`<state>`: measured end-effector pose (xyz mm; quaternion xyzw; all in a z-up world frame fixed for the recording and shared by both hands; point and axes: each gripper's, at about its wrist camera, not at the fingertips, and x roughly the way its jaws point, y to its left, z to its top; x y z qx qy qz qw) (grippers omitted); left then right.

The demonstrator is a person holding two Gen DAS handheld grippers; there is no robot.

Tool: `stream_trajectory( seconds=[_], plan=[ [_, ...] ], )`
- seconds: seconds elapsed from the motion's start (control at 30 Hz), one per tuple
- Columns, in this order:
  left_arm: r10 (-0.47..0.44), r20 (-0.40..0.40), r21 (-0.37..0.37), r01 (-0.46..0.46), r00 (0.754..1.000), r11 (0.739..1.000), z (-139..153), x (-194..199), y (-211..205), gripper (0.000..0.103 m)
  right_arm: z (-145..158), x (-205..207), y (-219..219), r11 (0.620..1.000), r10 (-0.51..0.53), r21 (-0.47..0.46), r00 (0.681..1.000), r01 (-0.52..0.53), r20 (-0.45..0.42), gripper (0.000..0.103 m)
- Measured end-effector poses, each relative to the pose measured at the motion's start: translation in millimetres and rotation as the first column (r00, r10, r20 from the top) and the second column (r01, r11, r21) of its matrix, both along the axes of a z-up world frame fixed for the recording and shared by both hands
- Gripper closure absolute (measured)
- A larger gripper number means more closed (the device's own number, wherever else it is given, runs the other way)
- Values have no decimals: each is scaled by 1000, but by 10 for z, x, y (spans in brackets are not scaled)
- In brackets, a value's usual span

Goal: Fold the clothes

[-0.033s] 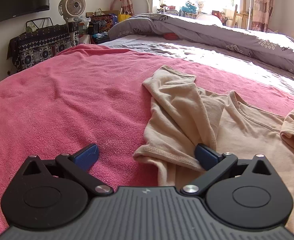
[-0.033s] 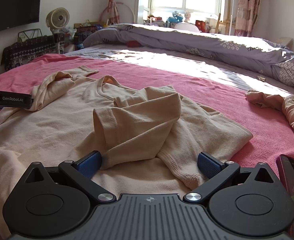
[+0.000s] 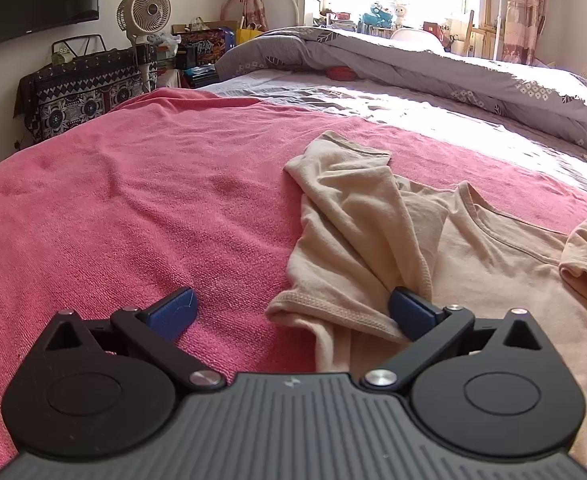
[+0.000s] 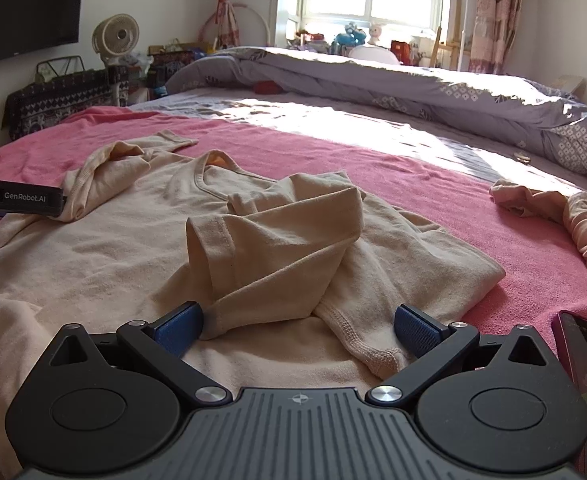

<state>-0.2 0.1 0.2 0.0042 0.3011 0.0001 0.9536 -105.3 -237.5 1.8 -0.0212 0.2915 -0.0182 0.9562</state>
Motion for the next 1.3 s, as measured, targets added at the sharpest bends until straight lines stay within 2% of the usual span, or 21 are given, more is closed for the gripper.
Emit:
stream_trajectory(
  seconds=[0.13,0.17,0.27,0.53,0.67,0.73,0.8,0.83,0.87,0.9,0.93,0.97,1.0,1.1,1.2,1.3],
  plan=[
    [-1,-11,3,1,1000,1000,20,-17,-25,0,15,41,-21,999,-4,37,999,6,-42,0],
    [0,8,-22,0,1000,1000,48,-46,37,0,19,51,-27,999,-5,46,999,7,-53,0],
    [1,-1,-40,-1,1000,999,21,-22,89,0,45,128,-53,998,-6,70,995,12,-96,0],
    [0,-2,-41,0,1000,999,34,-21,85,0,80,303,0,997,-21,69,987,32,-156,0],
    [-1,0,-44,1,1000,999,31,-26,87,0,200,339,120,998,-60,7,986,62,-154,0],
    [-1,0,-45,1,1000,999,32,-22,87,0,306,334,218,997,-71,-39,992,67,-101,0],
    [-1,0,-45,1,1000,999,28,-16,86,0,408,364,331,996,-31,-83,998,26,-52,0],
    [-1,0,-47,1,1000,999,23,-9,87,0,423,403,384,995,-5,-103,998,0,-56,2],
    [-1,0,-46,1,1000,999,22,-7,83,0,417,466,438,993,14,-118,996,-24,-84,4],
    [-1,0,-46,1,1000,999,21,-6,80,0,390,535,474,992,23,-117,992,-38,-124,18],
    [-1,0,-47,1,1000,999,21,-6,82,0,348,603,491,993,15,-109,986,-34,-168,41],
    [-1,0,-48,1,1000,999,21,-5,84,0,304,663,495,996,-6,-93,978,-13,-210,49],
    [-1,0,-48,1,1000,999,21,-3,84,0,281,691,488,997,-25,-72,973,9,-228,52],
    [-2,0,-50,2,1000,999,23,5,84,0,351,658,467,995,-55,-91,976,37,-210,80],
    [-2,0,-51,2,1000,999,19,3,84,0,483,624,323,987,-123,-128,979,102,-166,88],
    [-2,1,-52,2,1000,999,17,1,94,0,620,607,132,965,-190,-202,975,165,-111,90]
  ],
)
